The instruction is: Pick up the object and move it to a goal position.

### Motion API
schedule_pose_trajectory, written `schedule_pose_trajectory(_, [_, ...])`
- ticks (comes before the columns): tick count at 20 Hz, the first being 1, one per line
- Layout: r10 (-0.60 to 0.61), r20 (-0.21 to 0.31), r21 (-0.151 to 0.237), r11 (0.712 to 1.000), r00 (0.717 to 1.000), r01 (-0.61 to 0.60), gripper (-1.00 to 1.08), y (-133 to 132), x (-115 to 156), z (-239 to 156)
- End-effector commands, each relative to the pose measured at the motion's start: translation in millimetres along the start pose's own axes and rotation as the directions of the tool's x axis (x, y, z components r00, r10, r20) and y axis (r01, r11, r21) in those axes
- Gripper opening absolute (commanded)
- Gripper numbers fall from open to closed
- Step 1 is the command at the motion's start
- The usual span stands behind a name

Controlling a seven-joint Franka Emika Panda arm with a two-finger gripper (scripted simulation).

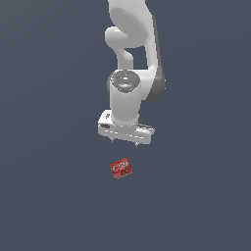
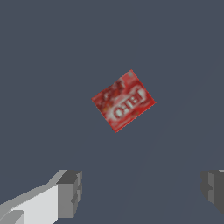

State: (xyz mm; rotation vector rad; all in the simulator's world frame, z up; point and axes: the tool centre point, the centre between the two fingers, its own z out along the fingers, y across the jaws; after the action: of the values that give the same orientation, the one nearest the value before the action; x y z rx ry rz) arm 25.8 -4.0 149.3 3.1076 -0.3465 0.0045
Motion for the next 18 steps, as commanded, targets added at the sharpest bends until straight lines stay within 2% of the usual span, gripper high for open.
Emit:
schedule_pose_trajectory(1, [0.067,0.002,0.003,0.998,0.998,-0.067,1.0,0.1,5.2,5.4])
schedule_pose_trajectory(5, [0.185,0.005,0.006,0.983,0.983,-0.185,1.0,0.3,14.4,15.2])
schedule_pose_trajectory(9, [0.3,0.008,0.008,0.954,0.954,-0.3,1.0,0.5,23.3,25.2])
schedule_pose_trajectory(13, [0.41,0.011,0.009,0.912,0.912,-0.41,1.0,0.8,31.8,35.5])
schedule_pose_trajectory(18, [0.538,0.014,0.008,0.843,0.843,-0.538,1.0,1.0,41.9,48.6])
